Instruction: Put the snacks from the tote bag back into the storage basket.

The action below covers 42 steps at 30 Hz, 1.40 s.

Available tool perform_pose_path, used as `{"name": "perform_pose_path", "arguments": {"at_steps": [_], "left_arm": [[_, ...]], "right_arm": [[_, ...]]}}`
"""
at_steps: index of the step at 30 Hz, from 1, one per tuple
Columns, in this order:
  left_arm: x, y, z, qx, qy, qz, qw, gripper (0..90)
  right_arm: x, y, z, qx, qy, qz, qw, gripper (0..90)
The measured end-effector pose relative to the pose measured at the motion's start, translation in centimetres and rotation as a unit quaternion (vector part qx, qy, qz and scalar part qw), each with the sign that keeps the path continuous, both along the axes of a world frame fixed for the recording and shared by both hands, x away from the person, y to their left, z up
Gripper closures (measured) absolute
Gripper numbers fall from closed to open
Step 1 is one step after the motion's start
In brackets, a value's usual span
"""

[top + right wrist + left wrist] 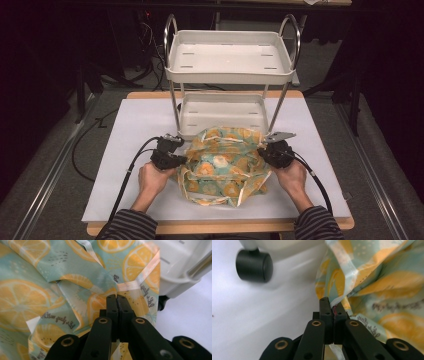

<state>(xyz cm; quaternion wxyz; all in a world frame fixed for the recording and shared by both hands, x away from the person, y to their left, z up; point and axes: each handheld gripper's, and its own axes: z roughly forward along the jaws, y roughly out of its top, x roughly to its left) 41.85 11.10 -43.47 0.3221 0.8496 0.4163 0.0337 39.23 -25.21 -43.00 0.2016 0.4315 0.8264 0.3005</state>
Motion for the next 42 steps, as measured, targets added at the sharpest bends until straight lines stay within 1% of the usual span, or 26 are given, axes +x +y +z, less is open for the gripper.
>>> {"name": "perform_pose_path", "arguments": {"at_steps": [1,6,8,9,10,14,16,17,18,20,22,24,26,27,28,29,32,36,38,41,42], "left_arm": [[0.0,0.0,-0.1,0.004,0.004,-0.002,1.0000,89.8],[0.1,0.0,-0.9,0.019,0.021,-0.006,0.9996,89.9],[0.1,-0.2,-1.2,0.027,0.027,-0.010,0.9992,89.8],[0.1,-0.3,-1.3,0.030,0.030,-0.012,0.9990,89.8],[0.0,-0.4,-1.4,0.033,0.030,-0.014,0.9989,89.8],[-0.1,-0.7,-1.7,0.039,0.033,-0.020,0.9985,89.6],[-0.2,-0.7,-1.7,0.039,0.033,-0.019,0.9985,89.5],[-0.2,-0.6,-1.7,0.039,0.032,-0.018,0.9985,89.4],[-0.3,-0.6,-1.7,0.039,0.031,-0.019,0.9986,89.3],[-0.3,-0.6,-1.6,0.038,0.029,-0.020,0.9986,89.3],[-0.4,-0.6,-1.6,0.038,0.028,-0.019,0.9987,89.3],[-0.4,-0.6,-1.5,0.037,0.028,-0.019,0.9987,89.3],[-0.4,-0.7,-1.5,0.037,0.027,-0.020,0.9987,89.2],[-0.5,-0.7,-1.5,0.037,0.027,-0.020,0.9987,89.2],[-0.5,-0.7,-1.5,0.037,0.028,-0.020,0.9987,89.2],[-0.5,-0.7,-1.5,0.037,0.028,-0.020,0.9987,89.2],[-0.6,-0.7,-1.5,0.036,0.027,-0.020,0.9988,89.2],[-0.7,-0.7,-1.4,0.033,0.026,-0.020,0.9989,89.2],[-0.7,-0.7,-1.4,0.031,0.026,-0.019,0.9990,89.1],[-0.6,-0.5,-1.4,0.025,0.026,-0.017,0.9992,89.1],[-0.6,-0.5,-1.4,0.024,0.026,-0.017,0.9992,89.1]], "right_arm": [[0.0,0.0,0.0,0.000,0.000,0.000,1.0000,90.0],[0.2,0.1,-0.9,-0.016,0.017,0.005,0.9997,90.0],[0.2,0.2,-1.2,-0.020,0.030,0.006,0.9993,90.0],[0.3,0.3,-1.6,-0.027,0.038,0.009,0.9989,90.0],[0.3,0.3,-1.6,-0.027,0.038,0.009,0.9989,90.0],[0.2,0.4,-2.0,-0.035,0.053,0.016,0.9978,89.9],[0.1,0.5,-2.0,-0.034,0.052,0.020,0.9979,86.7],[0.0,0.5,-1.8,-0.030,0.049,0.020,0.9981,82.6],[-0.2,0.5,-1.6,-0.023,0.045,0.017,0.9986,75.2],[-0.5,0.3,-0.9,-0.006,0.024,0.009,0.9997,63.6],[-1.1,0.1,0.0,0.009,0.002,0.008,0.9999,57.0],[-1.8,0.0,1.0,0.029,-0.020,0.014,0.9993,53.5],[-2.5,-0.2,2.0,0.053,-0.040,0.025,0.9975,52.3],[-2.9,-0.2,2.4,0.061,-0.048,0.032,0.9965,51.7],[-3.3,-0.2,2.8,0.070,-0.051,0.038,0.9955,51.2],[-3.6,-0.1,3.1,0.073,-0.053,0.045,0.9949,50.8],[-4.5,0.4,3.6,0.073,-0.055,0.069,0.9934,48.9],[-5.3,1.5,3.5,0.078,-0.049,0.095,0.9912,45.4],[-5.6,1.9,3.4,0.085,-0.044,0.107,0.9896,42.3],[-6.1,2.7,3.2,0.086,-0.049,0.128,0.9869,41.5],[-6.3,3.0,3.1,0.083,-0.049,0.132,0.9865,41.2]]}}
